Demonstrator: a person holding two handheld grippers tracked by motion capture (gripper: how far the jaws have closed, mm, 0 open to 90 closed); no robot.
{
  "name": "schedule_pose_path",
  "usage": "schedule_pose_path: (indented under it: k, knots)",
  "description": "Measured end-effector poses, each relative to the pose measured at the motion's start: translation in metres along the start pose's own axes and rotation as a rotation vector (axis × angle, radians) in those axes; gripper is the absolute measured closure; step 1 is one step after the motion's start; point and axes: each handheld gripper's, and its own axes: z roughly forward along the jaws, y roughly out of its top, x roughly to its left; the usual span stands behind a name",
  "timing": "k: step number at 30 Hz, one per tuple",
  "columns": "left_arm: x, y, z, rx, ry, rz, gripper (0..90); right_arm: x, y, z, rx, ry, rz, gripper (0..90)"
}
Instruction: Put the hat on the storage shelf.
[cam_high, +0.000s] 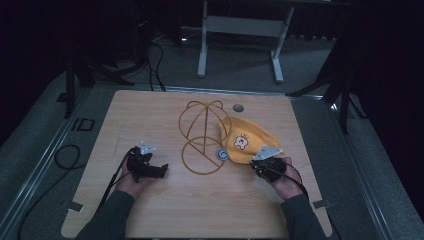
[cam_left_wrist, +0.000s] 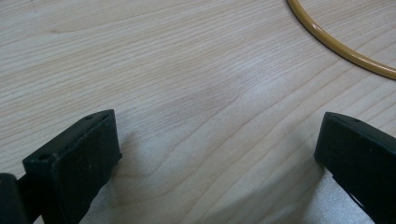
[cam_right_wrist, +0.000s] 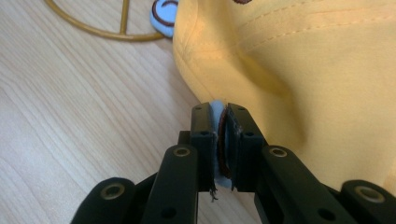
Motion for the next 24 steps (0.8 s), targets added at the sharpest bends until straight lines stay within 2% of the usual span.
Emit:
schedule_pose_path:
  k: [24]
  knots:
    - [0.000, 0.000, 0.000, -0.001, 0.000, 0.000, 0.1, -0.008, 0.024, -0.026, -0.068, -0.039, -0.008, 82.4]
